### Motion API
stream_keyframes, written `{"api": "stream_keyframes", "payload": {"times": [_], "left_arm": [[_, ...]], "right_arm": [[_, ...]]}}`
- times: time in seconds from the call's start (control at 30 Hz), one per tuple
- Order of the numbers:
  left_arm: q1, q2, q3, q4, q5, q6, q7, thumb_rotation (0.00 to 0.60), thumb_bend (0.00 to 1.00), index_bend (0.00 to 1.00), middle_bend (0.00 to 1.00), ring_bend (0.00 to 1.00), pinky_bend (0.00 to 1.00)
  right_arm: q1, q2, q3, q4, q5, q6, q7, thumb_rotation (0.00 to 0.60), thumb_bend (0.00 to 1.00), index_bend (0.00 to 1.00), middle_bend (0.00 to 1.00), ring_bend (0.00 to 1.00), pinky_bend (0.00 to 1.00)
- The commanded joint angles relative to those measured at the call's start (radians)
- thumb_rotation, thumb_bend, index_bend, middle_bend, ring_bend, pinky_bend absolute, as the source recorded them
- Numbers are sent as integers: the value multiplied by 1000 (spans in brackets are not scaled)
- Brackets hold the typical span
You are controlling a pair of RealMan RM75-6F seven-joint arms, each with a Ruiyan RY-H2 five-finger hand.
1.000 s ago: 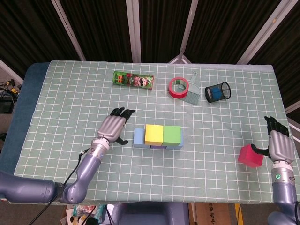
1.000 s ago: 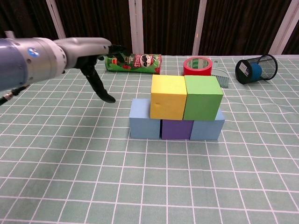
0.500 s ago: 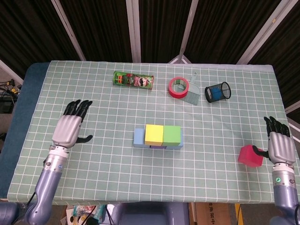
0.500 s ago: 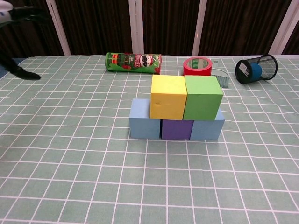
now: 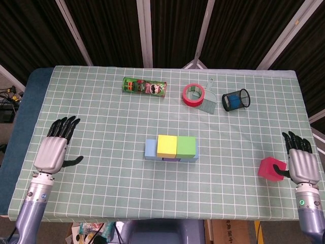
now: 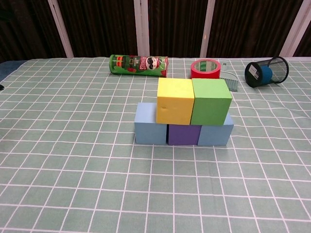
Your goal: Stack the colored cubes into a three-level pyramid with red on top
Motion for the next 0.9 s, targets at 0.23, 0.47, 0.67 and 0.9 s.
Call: {"api": "stream_keyframes", "payload": {"times": [0.23, 0.47, 0.67, 0.9], "left_arm": [[29, 10, -25, -24, -5, -41, 3, 600, 124, 0, 21, 0, 0], [46, -7, -37, -12, -15, -69, 28, 600, 124, 0, 21, 0, 0], [56, -15, -55, 2, -46, -103, 34, 600, 125, 0, 21, 0, 0], [70, -6, -85, 1, -42, -112, 22, 600, 124, 0, 22, 0, 0]], "right_arm": [[-7, -19, -17, 18, -23, 2, -22, 600, 270, 0, 19, 0, 0], [-12, -12, -10, 21, -32, -1, 3, 600, 270, 0, 19, 0, 0], [-12, -4, -16, 11, -30, -20, -2, 600, 270, 0, 19, 0, 0], [-8, -19, -35, -6, -30, -39, -39, 600, 270, 0, 19, 0, 0]]}}
